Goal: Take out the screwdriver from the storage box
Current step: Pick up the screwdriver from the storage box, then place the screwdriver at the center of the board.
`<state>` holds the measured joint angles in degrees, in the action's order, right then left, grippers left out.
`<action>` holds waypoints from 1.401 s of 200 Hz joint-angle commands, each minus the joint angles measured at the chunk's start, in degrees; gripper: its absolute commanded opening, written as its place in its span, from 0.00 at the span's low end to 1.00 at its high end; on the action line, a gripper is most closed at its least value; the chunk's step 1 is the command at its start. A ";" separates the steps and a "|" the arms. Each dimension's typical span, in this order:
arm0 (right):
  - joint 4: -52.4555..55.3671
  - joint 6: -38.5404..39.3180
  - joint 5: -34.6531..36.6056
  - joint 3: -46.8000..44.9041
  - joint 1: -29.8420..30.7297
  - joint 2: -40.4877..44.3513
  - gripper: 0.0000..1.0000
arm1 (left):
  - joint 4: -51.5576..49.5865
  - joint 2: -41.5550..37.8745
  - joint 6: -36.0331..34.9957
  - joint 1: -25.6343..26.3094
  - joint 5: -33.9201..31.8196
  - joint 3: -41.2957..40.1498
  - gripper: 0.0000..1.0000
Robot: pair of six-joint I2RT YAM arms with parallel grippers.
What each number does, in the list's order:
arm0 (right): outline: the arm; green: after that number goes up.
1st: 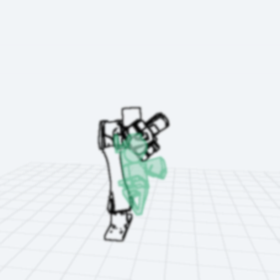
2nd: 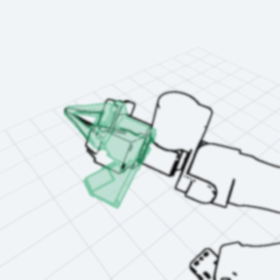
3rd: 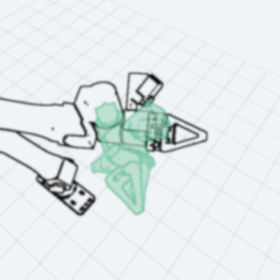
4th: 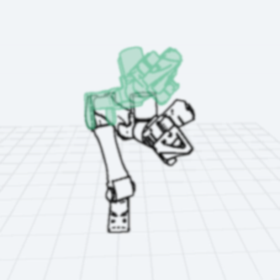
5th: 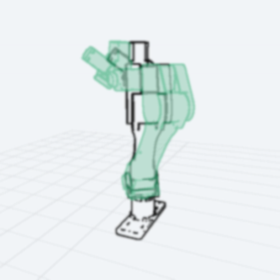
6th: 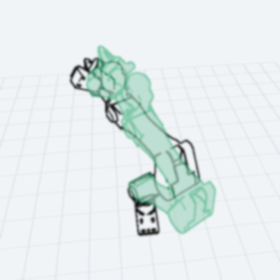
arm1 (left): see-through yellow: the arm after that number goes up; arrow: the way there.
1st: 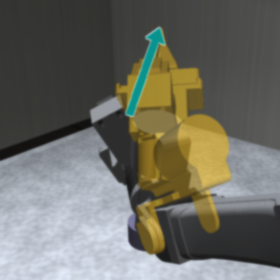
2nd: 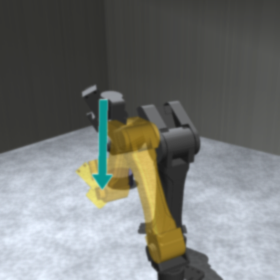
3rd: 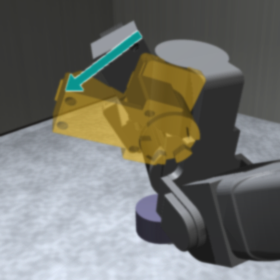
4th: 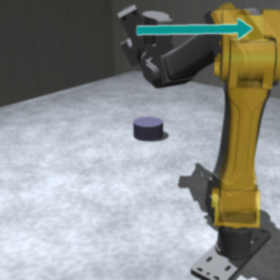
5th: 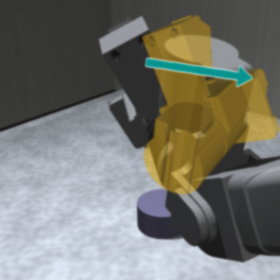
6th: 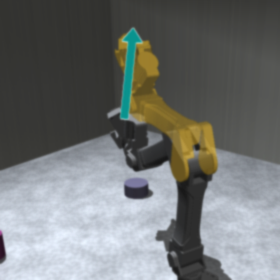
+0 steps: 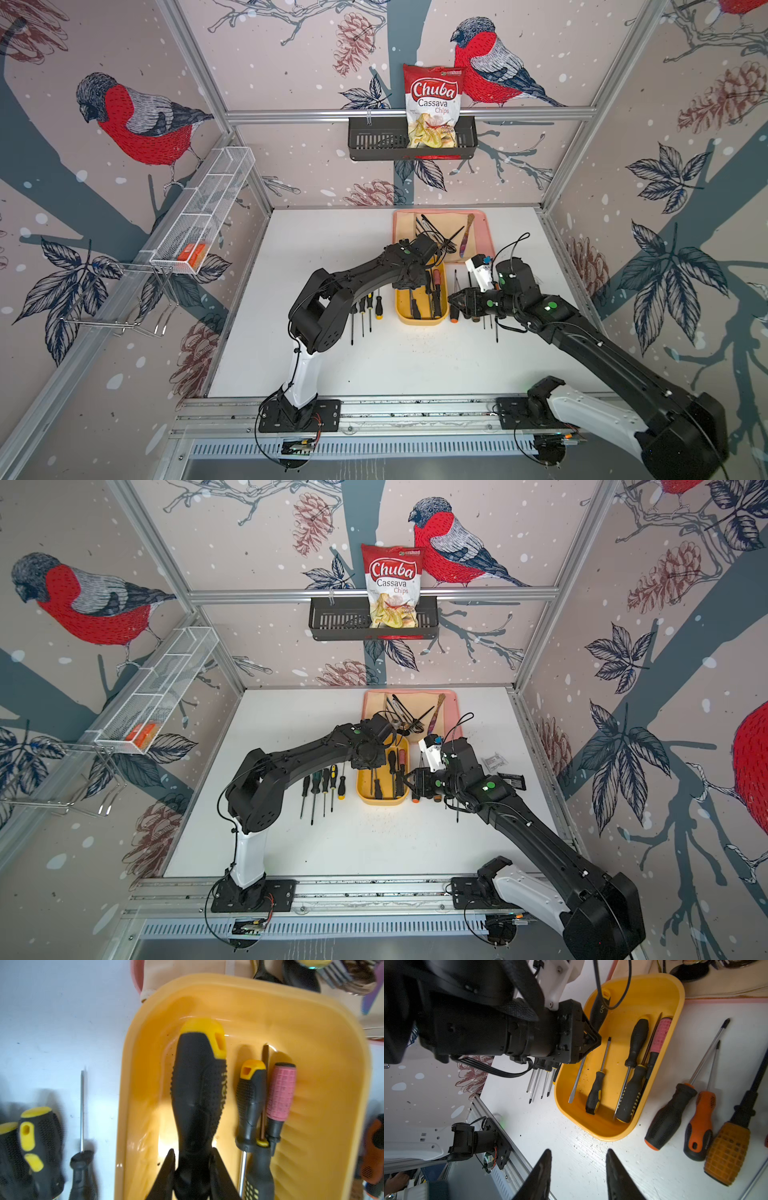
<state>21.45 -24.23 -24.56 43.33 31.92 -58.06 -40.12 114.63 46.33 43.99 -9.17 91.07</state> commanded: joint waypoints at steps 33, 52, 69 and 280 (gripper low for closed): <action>-3.97 -1.38 -1.10 0.26 1.37 -1.58 0.43 | -2.23 -7.44 -3.72 0.05 1.70 -2.22 0.10; -5.21 -2.11 -0.63 0.49 2.75 -2.94 0.43 | -2.55 -10.67 -4.71 -0.31 1.66 -4.61 0.10; -6.32 -2.68 -0.08 0.94 4.33 -4.32 0.43 | -2.69 -13.76 -5.50 -0.94 1.44 -7.29 0.10; -12.20 -6.97 5.07 8.59 15.43 -19.48 0.42 | 1.25 -28.14 -24.97 -29.62 1.34 -37.20 0.11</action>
<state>10.94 -30.11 -21.12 51.94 46.85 -77.56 -41.80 85.03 24.51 15.86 -7.60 55.02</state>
